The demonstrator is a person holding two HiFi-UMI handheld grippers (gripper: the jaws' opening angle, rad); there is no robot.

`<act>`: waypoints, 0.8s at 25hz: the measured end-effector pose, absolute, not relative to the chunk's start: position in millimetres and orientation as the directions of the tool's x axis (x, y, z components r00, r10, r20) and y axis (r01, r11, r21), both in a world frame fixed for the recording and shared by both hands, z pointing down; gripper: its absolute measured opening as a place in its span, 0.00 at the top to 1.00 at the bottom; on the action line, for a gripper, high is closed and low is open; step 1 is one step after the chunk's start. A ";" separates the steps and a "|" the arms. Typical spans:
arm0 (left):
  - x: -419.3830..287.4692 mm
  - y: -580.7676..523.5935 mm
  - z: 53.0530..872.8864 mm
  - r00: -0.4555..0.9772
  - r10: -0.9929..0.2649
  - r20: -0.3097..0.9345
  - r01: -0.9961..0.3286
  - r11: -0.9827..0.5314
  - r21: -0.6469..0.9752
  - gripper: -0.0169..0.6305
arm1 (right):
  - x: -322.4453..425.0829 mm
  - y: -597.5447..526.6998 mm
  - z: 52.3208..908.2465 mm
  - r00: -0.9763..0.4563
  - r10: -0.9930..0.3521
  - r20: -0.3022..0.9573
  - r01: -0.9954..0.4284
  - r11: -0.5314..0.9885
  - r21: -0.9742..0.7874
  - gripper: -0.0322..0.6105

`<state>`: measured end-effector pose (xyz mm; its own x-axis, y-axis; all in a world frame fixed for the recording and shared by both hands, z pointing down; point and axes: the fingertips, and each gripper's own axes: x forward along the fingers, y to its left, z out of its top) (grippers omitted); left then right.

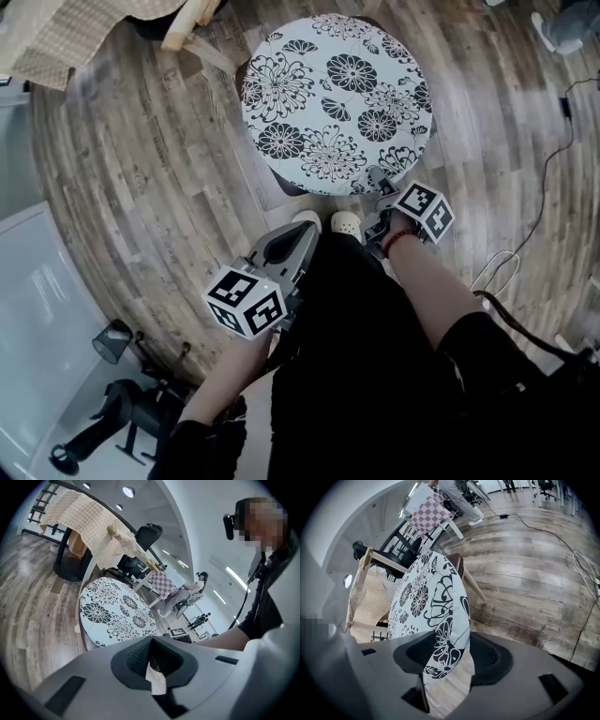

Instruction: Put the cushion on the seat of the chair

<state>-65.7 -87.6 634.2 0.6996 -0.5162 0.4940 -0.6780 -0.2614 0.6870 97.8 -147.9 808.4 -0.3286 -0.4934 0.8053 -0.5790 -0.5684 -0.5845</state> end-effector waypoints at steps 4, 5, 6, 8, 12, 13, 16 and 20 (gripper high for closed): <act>-64.4 -88.3 613.4 0.687 -0.524 0.504 -0.689 -0.250 0.680 0.95 | 109.6 -150.2 799.2 -0.313 -0.483 0.818 -0.579 -0.586 -0.567 0.60; -63.9 -87.9 608.8 0.684 -0.525 0.507 -0.692 -0.247 0.678 0.95 | 113.3 -150.9 795.8 -0.307 -0.482 0.821 -0.579 -0.590 -0.563 0.60; -62.9 -87.3 604.3 0.681 -0.526 0.509 -0.694 -0.244 0.677 0.95 | 117.1 -151.6 791.9 -0.302 -0.482 0.823 -0.579 -0.593 -0.560 0.60; -59.7 -86.5 595.2 0.676 -0.526 0.517 -0.701 -0.241 0.671 0.95 | 124.7 -152.6 781.8 -0.296 -0.486 0.822 -0.575 -0.597 -0.559 0.60; -54.4 -97.7 570.0 0.660 -0.532 0.530 -0.722 -0.257 0.642 0.95 | 139.2 -165.8 750.2 -0.274 -0.518 0.810 -0.556 -0.602 -0.573 0.65; -54.1 -103.9 561.0 0.657 -0.539 0.527 -0.727 -0.266 0.633 0.95 | 140.7 -173.9 738.8 -0.270 -0.535 0.801 -0.557 -0.591 -0.583 0.68; -47.9 -113.3 530.9 0.653 -0.559 0.511 -0.732 -0.290 0.617 0.95 | 147.5 -192.5 697.4 -0.259 -0.580 0.772 -0.613 -0.519 -0.596 0.80; -33.6 -119.9 490.4 0.656 -0.583 0.479 -0.729 -0.326 0.602 0.95 | 153.4 -212.9 635.6 -0.281 -0.635 0.720 -0.684 -0.393 -0.614 0.89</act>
<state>-33.6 -119.9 490.4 0.6561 -0.5831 0.4790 -0.7291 -0.3263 0.6015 153.4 -212.9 635.6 -0.2806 -0.6353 0.7195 -0.6843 -0.3933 -0.6141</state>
